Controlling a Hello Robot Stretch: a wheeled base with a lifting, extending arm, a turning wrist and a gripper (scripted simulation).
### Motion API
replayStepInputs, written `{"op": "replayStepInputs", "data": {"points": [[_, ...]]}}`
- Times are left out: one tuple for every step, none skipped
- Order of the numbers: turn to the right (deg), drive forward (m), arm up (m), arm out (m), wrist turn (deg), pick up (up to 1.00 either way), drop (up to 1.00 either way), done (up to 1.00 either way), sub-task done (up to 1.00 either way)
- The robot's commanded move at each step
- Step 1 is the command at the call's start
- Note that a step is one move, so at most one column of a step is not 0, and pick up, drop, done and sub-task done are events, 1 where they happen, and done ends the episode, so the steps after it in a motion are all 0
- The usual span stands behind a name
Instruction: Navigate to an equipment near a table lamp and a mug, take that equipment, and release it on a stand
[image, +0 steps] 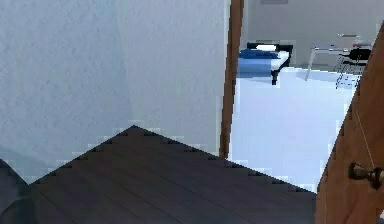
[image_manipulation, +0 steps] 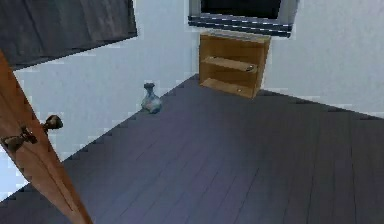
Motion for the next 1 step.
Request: {"op": "replayStepInputs", "data": {"points": [[6.0,0.00,0.00,0.00,0.0,0.00,0.00,0.00,0.00]]}}
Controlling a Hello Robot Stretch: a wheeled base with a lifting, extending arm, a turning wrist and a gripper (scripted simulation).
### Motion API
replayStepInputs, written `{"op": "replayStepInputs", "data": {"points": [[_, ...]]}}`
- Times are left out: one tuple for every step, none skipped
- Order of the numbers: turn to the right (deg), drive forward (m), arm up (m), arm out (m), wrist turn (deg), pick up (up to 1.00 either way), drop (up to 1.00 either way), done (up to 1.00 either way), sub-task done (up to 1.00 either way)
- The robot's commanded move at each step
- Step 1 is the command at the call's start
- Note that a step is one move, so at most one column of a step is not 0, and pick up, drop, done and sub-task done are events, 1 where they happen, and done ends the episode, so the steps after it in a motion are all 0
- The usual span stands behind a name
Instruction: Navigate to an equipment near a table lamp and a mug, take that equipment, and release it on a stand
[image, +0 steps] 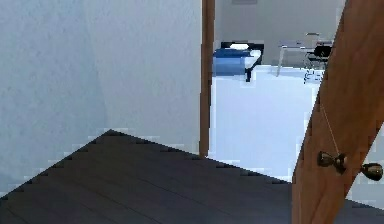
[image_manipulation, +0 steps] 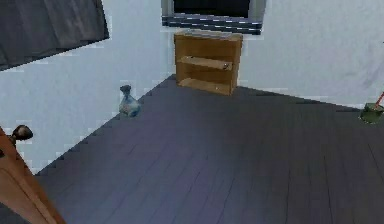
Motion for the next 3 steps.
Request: {"op": "replayStepInputs", "data": {"points": [[0.0,0.15,0.00,0.00,0.0,0.00,0.00,0.00,0.00],[12.0,0.00,0.00,0.00,0.0,0.00,0.00,0.00,0.00],[0.0,0.75,0.00,0.00,0.0,0.00,0.00,0.00,0.00]]}}
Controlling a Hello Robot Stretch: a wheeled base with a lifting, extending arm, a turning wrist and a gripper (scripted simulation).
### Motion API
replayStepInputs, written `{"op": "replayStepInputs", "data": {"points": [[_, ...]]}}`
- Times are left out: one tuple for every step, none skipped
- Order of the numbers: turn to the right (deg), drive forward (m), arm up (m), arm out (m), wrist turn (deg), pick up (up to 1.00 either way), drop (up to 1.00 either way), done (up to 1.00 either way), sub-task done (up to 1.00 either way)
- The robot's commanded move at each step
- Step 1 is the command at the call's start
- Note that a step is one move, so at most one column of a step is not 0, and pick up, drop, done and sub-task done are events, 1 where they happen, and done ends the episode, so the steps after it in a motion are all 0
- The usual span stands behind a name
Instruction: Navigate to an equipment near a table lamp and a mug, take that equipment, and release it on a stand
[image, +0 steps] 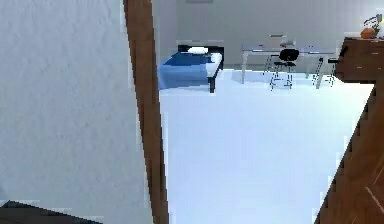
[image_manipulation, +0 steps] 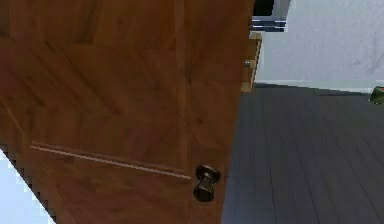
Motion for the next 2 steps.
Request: {"op": "replayStepInputs", "data": {"points": [[12.0,0.00,0.00,0.00,0.0,0.00,0.00,0.00,0.00],[0.0,1.00,0.00,0.00,0.0,0.00,0.00,0.00,0.00]]}}
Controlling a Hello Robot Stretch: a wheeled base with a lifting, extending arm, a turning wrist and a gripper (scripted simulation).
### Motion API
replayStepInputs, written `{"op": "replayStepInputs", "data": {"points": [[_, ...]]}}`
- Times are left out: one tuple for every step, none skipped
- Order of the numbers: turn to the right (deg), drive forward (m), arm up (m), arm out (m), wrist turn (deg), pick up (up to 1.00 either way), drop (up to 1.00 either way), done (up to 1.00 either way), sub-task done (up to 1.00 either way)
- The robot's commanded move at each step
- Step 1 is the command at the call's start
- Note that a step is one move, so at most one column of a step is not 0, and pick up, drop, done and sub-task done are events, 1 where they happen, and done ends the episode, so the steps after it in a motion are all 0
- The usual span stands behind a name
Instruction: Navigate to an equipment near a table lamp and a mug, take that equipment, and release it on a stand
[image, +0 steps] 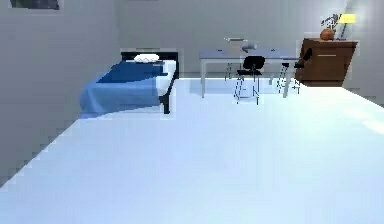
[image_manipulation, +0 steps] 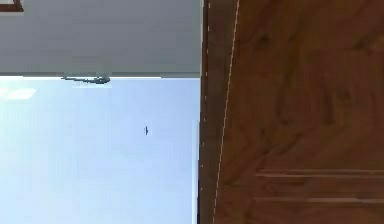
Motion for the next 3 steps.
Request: {"op": "replayStepInputs", "data": {"points": [[21.0,0.00,0.00,0.00,0.0,0.00,0.00,0.00,0.00],[0.0,0.05,0.00,0.00,0.0,0.00,0.00,0.00,0.00],[15.0,0.00,0.00,0.00,0.0,0.00,0.00,0.00,0.00]]}}
